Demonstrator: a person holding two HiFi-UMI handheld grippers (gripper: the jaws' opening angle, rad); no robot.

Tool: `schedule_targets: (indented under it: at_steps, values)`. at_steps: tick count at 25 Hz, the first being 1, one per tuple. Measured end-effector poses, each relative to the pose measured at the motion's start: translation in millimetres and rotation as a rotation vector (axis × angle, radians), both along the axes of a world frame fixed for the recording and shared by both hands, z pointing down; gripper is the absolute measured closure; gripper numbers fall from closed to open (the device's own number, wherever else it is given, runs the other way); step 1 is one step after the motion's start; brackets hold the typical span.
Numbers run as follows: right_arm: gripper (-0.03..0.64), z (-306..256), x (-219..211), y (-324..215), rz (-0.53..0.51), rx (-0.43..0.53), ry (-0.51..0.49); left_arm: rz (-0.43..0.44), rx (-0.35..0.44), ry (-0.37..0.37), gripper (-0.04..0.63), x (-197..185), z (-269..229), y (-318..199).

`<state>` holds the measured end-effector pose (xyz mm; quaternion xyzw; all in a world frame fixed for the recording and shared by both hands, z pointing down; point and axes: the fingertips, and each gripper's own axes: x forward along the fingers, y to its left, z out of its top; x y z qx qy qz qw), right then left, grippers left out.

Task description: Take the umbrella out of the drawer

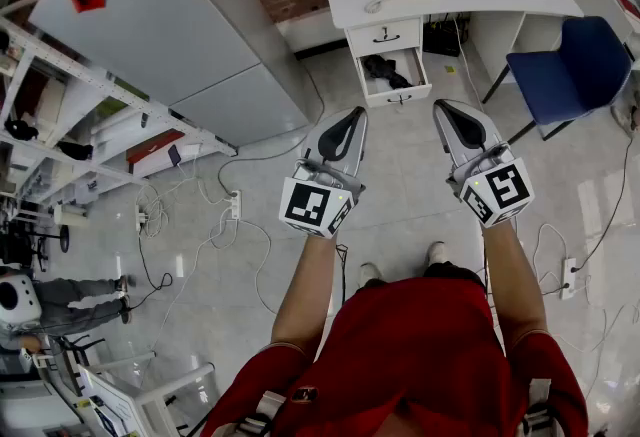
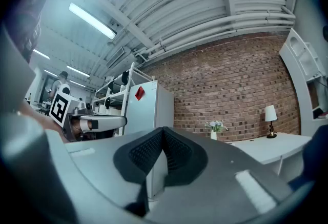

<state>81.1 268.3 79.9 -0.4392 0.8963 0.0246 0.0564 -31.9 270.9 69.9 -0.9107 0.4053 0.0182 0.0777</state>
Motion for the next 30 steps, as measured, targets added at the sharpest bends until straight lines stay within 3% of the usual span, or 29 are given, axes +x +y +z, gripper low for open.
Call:
schedule_targets:
  at_steps: [17, 23, 30]
  values:
    - [0.604, 33.2, 116.9, -60.1, -0.119, -0.044, -0.049, -0.147, -0.055, -0.006, 0.591, 93.4, 24.5, -47.6]
    - [0.604, 40.2, 115.4, -97.8, -0.142, -0.053, -0.043, -0.177, -0.073, -0.027, 0.591, 86.8, 33.8, -77.6]
    - [0.604, 54.0, 85.0, -166.3, -0.121, -0.051, -0.009, -0.159, -0.067, -0.006, 0.591, 52.3, 49.8, -153.0]
